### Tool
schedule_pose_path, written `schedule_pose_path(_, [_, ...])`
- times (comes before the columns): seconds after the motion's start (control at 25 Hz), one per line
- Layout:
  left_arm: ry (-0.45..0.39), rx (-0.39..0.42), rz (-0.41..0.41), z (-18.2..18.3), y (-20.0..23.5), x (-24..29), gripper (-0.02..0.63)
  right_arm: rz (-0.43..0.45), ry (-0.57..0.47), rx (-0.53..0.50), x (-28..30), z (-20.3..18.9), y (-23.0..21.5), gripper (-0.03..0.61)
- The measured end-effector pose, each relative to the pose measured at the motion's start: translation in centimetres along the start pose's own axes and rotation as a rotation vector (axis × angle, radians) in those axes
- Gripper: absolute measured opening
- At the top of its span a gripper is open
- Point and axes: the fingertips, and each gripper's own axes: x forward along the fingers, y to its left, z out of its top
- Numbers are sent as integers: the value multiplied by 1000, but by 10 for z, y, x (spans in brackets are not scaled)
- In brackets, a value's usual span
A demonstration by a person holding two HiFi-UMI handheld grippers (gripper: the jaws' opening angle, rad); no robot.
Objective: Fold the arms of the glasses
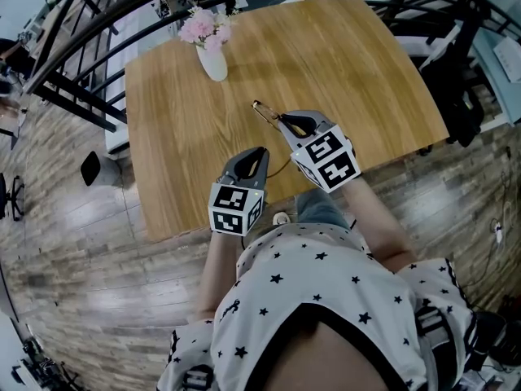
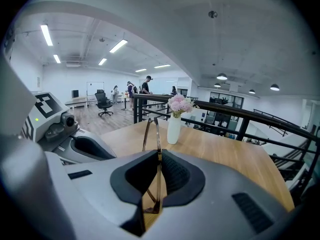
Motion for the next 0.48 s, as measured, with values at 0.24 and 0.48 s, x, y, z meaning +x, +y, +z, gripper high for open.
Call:
schedule_pose_path(0.24, [-58, -48, 34, -2, 6, -12, 19, -36, -8, 17, -3, -3, -15, 21])
schedule_pose_path(0.48, [-89, -71, 39, -4, 7, -23, 67, -67, -33, 33, -7, 5, -26, 21])
